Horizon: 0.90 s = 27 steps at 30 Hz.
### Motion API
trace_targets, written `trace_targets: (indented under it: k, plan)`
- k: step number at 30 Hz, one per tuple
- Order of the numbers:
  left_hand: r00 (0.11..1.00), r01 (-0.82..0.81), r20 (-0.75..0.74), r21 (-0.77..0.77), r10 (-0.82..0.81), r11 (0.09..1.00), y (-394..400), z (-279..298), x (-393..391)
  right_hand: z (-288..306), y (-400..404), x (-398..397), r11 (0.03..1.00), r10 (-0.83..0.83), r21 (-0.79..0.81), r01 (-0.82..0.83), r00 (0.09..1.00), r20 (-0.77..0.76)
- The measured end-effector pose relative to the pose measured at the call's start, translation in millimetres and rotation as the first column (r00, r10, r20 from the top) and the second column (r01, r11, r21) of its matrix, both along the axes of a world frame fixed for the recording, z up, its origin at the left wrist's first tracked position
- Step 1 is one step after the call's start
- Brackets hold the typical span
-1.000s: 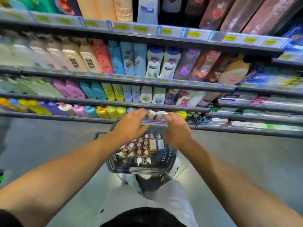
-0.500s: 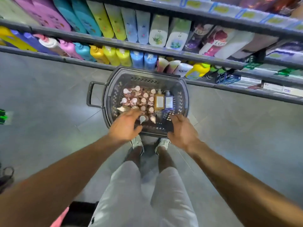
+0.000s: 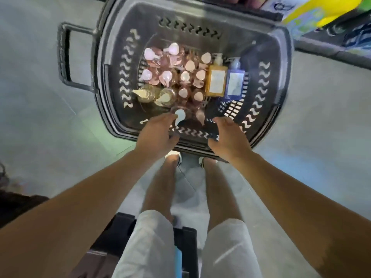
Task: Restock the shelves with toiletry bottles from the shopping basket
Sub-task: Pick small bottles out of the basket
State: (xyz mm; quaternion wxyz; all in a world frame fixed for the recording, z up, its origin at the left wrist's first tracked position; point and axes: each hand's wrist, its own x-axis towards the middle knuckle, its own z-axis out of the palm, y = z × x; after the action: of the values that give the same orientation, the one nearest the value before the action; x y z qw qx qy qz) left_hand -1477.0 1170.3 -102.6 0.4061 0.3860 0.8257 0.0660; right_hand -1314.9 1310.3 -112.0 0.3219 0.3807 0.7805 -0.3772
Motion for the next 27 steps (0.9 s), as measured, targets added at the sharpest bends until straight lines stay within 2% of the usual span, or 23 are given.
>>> trace_targets:
  k: [5,8,13,19,23,27]
  plan:
    - [0.995,0.104,0.009,-0.050,-0.104,0.993,9.5,-70.0,-17.3,-75.1,-1.8,-12.6,1.000,0.015,-0.018,-0.014,1.000,0.015]
    - [0.991,0.128,0.032,-0.009,-0.128,0.992,14.8,-97.0,-22.8,-107.5,-5.6,-22.7,1.000,0.017,-0.005,-0.017,0.999,-0.029]
    - [0.919,0.381,0.092,0.052,-0.384,0.923,24.1,-127.7,-32.9,-141.4,-11.1,-34.1,1.000,0.017,0.003,-0.017,0.999,-0.040]
    - [0.862,0.484,0.130,0.080,-0.491,0.871,26.2,-149.9,-45.3,-164.3,-10.0,-31.6,0.998,0.019,0.059,-0.015,0.997,-0.070]
    - [0.825,0.517,0.195,0.120,-0.531,0.847,27.7,-152.1,-46.0,-163.7,-9.6,-25.9,0.996,0.011,0.090,0.002,0.989,-0.147]
    - [0.863,0.451,0.196,0.115,-0.466,0.885,31.0,-139.3,-44.9,-143.1,2.5,-17.1,0.996,-0.058,0.059,0.073,0.971,-0.231]
